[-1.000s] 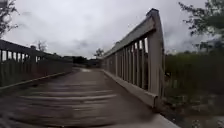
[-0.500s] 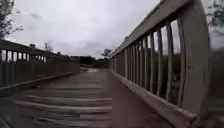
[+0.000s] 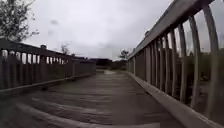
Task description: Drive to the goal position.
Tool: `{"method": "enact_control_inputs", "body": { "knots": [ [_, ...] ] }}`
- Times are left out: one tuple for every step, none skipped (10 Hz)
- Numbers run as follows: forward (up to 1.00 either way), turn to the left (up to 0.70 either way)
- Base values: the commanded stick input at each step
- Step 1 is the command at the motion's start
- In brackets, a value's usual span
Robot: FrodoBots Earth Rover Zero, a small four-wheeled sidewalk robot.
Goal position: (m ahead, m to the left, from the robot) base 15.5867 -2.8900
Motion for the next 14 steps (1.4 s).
{"method": "enact_control_inputs", "body": {
  "knots": [
    [0.85,0.0],
    [0.85,0.0],
    [0.85,0.0],
    [0.85,0.0],
    [0.85,0.0],
    [0.85,0.0],
    [0.85,0.0],
    [0.85,0.0],
    [0.85,0.0],
    [0.85,0.0],
    [0.85,0.0],
    [0.85,0.0],
    [0.85,0.0],
    [0.85,0.0]
  ]
}}
